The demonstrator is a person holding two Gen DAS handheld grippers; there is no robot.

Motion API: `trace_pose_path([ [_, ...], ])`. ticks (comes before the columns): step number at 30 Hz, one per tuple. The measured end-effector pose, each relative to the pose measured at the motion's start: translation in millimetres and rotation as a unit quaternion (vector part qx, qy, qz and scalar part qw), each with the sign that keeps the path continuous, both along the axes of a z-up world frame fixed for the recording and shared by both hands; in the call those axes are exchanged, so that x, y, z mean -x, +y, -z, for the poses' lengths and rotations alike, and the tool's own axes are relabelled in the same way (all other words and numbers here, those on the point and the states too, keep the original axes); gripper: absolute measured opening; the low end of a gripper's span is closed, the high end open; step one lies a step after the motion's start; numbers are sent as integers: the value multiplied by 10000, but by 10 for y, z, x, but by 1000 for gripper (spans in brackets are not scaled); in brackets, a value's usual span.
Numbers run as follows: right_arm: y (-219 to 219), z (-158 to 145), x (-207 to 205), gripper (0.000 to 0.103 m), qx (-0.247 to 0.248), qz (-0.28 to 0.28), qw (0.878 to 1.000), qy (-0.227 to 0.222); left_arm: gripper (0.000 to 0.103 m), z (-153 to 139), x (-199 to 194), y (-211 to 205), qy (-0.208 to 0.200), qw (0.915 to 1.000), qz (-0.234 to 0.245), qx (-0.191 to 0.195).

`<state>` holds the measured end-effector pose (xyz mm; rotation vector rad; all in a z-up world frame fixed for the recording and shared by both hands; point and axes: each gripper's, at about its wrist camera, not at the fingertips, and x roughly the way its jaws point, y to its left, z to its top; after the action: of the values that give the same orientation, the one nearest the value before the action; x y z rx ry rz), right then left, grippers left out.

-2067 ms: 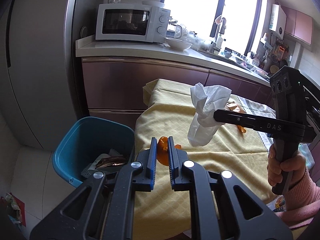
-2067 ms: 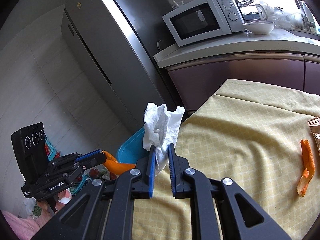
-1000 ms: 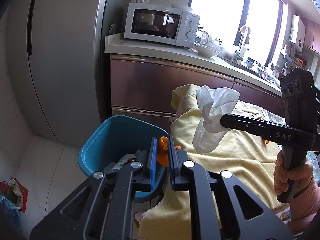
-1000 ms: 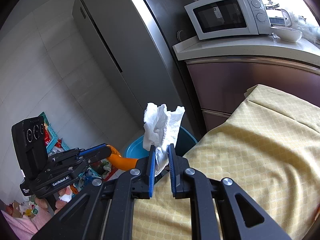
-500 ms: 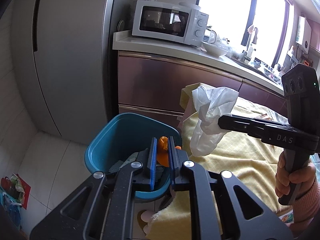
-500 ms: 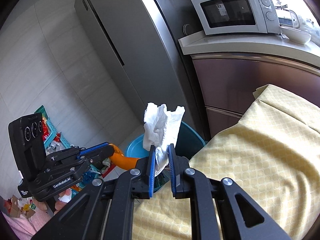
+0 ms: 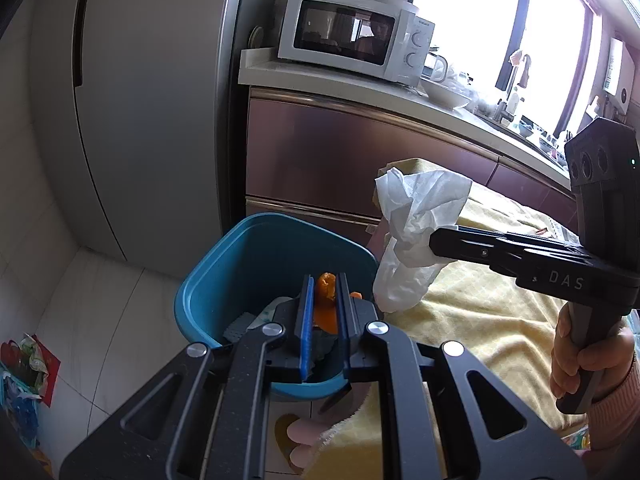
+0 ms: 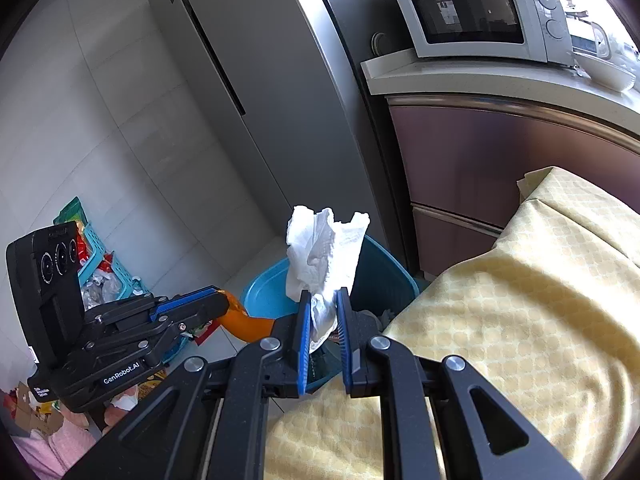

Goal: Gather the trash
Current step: 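Carry the orange peel and tissue to the teal bin, then open both grippers over the teal bin to drop peel and tissue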

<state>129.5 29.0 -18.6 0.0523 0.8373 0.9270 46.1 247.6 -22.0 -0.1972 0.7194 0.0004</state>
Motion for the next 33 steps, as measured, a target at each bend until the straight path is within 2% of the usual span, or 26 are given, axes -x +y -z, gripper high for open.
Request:
trace_pose_path([
  [33, 540, 236, -24, 12, 800, -208, 9965, -109, 11, 387, -249, 116, 333, 9991, -233, 109],
])
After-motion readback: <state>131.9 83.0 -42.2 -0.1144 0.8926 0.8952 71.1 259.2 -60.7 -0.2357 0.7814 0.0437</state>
